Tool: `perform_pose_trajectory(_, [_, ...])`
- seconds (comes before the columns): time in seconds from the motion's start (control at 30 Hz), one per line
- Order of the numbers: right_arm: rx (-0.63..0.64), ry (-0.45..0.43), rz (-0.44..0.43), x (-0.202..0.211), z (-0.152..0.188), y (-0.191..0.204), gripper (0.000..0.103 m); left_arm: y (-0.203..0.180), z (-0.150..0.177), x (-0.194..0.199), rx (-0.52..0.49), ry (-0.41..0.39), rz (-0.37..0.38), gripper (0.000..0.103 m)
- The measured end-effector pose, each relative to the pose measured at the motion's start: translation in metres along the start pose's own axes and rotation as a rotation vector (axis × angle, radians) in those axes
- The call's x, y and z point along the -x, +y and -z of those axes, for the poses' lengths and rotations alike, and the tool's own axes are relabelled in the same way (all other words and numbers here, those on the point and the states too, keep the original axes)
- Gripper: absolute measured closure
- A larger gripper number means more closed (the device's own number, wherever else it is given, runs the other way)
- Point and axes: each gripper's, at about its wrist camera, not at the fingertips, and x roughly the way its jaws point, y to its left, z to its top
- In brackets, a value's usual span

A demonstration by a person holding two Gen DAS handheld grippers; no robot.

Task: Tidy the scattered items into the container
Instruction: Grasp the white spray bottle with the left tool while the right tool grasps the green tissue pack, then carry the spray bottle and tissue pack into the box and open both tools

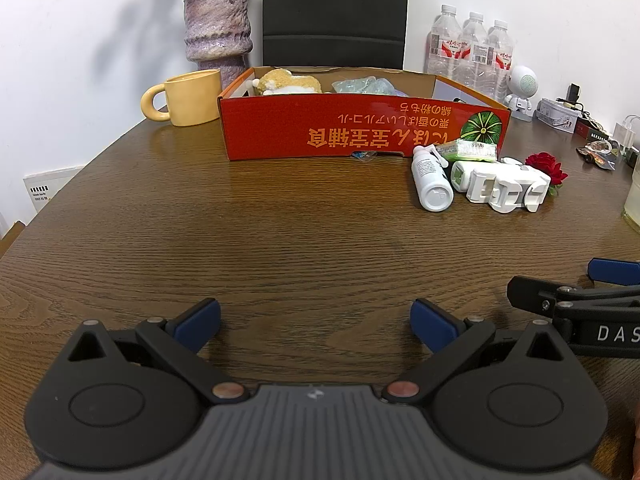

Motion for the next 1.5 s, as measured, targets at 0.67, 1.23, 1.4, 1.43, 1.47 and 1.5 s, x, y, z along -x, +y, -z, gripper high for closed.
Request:
perform_pose_trajectory(0.67, [0.002,0.147,-0.076,-0.086,-0.152,-0.01,0.024,-0.045,-0.106,-0.104,-0.155,0.058,0.32,0.069])
perform_pose_trajectory(1.23, [0.143,0.036,-0.106,0.012,-0.063,0.039,0.058,0.02,-0.03,-0.01,-0.024,0.043,0.242,0.075])
perform_pose_trajectory(1.4, [0.221,0.051,0.025,0.014,-0.018,0.055,0.051,0.01,-0.014,0.008,-0.063,0.03,0.221,0.071])
perform_pose_trajectory(1.43, [0.243,0.052,0.048,0.013,-0.013,0.057,0.045,0.009,-0.013,0.01,-0.061,0.033,0.217,0.053])
perform_pose_trajectory(1.47, [0.256,0.055,0.069,0.012,-0.009,0.059,0.031,0.008,-0.011,0.011,-0.059,0.036,0.214,0.045])
perform_pose_trajectory(1.5, [0.264,0.05,0.087,0.012,-0.006,0.059,0.03,0.008,-0.011,0.013,-0.058,0.027,0.198,0.036])
